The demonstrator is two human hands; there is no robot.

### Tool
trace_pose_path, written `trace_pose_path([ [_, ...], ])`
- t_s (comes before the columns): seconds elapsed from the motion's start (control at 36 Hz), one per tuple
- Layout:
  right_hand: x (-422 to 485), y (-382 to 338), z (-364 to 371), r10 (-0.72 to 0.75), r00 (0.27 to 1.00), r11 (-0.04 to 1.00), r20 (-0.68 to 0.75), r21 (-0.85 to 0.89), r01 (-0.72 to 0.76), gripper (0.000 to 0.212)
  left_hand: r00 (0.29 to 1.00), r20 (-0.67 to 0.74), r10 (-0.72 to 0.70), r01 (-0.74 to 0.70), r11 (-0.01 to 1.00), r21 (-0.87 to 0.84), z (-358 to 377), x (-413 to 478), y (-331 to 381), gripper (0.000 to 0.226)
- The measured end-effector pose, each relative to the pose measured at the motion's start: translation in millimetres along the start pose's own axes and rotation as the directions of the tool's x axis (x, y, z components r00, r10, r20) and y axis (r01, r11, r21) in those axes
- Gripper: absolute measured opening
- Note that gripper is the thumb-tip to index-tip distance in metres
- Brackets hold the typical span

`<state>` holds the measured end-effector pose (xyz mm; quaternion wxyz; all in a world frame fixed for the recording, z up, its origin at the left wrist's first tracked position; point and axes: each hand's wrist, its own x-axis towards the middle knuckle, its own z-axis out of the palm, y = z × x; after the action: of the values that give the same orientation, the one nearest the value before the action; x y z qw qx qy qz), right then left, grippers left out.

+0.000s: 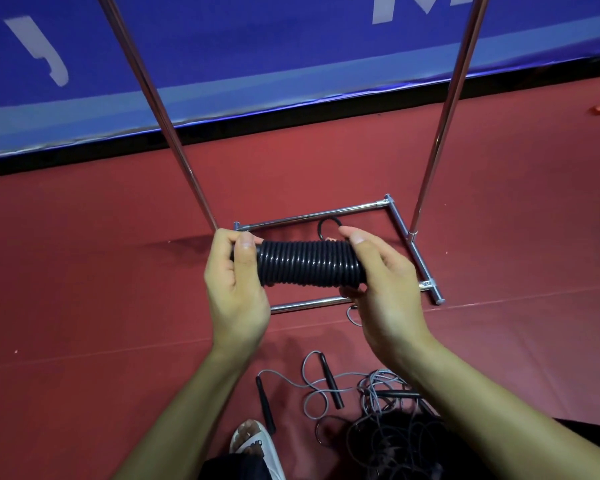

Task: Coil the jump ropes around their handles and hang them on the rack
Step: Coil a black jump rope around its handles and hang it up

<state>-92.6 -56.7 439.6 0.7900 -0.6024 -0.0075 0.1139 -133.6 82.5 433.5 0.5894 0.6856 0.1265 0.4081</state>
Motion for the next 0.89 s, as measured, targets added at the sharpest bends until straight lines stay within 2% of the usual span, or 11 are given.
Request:
trace_pose_path([
  [0.06,1.9,-3.7,-2.2,0.024,0.999,0.999,0.047,-0.028,-0.023,0.022,1.0,0.005,-0.003,0.003,1.0,-0.011,0.4,-2.3,1.6,0.023],
  [0.14,3.1,-11.9,-3.6,0.174,0.976,0.983,0.133,0.041,-0.181,0.015,1.0,0.019,0.012,-0.012,1.0,-0.027,1.4,-5.5,7.3,0.021],
  [0.19,4.0,-14.1,-5.6,0.215,0.959,0.973,0.184,0.043,-0.226,0.014,0.999,0.019,0.042,-0.042,0.999,0.0,0.9,-5.1,9.4,0.021],
  [0.31,5.1,-10.2,-8.5,0.11,0.97,0.993,0.215,0.026,-0.119,0.011,0.998,-0.002,0.062,-0.062,0.998,-0.019,-3.2,-1.1,10.0,0.022],
  [0.36,6.5,-7.1,-10.9,-0.005,0.98,0.995,0.2,-0.096,0.025,0.023,0.998,-0.01,0.065,-0.065,0.998,-0.021,-4.1,-0.4,10.5,0.022],
  [0.44,7.7,-8.3,-15.4,-0.106,0.957,0.973,0.269,-0.171,0.156,0.022,0.999,-0.023,0.04,-0.041,0.998,-0.049,-3.0,0.2,10.9,0.022],
  [0.58,8.3,-7.1,-18.1,-0.2,0.906,0.915,0.374,-0.26,0.309,0.033,1.0,-0.014,0.017,-0.018,0.997,-0.079,-4.5,1.6,8.4,0.023],
  [0.64,8.9,-4.4,-17.3,-0.205,0.897,0.904,0.393,-0.275,0.327,0.031,1.0,-0.007,-0.007,0.006,0.996,-0.085,-4.4,1.9,7.7,0.024],
  [0.72,8.4,-4.8,-15.3,-0.216,0.894,0.928,0.392,-0.203,0.313,0.03,0.999,-0.023,-0.03,0.028,0.994,-0.102,-2.5,2.7,8.2,0.025],
  [0.83,5.7,-7.1,-13.1,-0.156,0.907,0.971,0.392,-0.109,0.214,0.033,0.999,-0.015,-0.039,0.037,0.99,-0.134,-0.4,2.1,10.0,0.025],
  [0.89,3.4,-5.2,-13.2,-0.119,0.9,0.991,0.419,-0.007,0.134,0.036,0.999,-0.004,-0.04,0.038,0.987,-0.157,0.4,1.2,10.9,0.027],
])
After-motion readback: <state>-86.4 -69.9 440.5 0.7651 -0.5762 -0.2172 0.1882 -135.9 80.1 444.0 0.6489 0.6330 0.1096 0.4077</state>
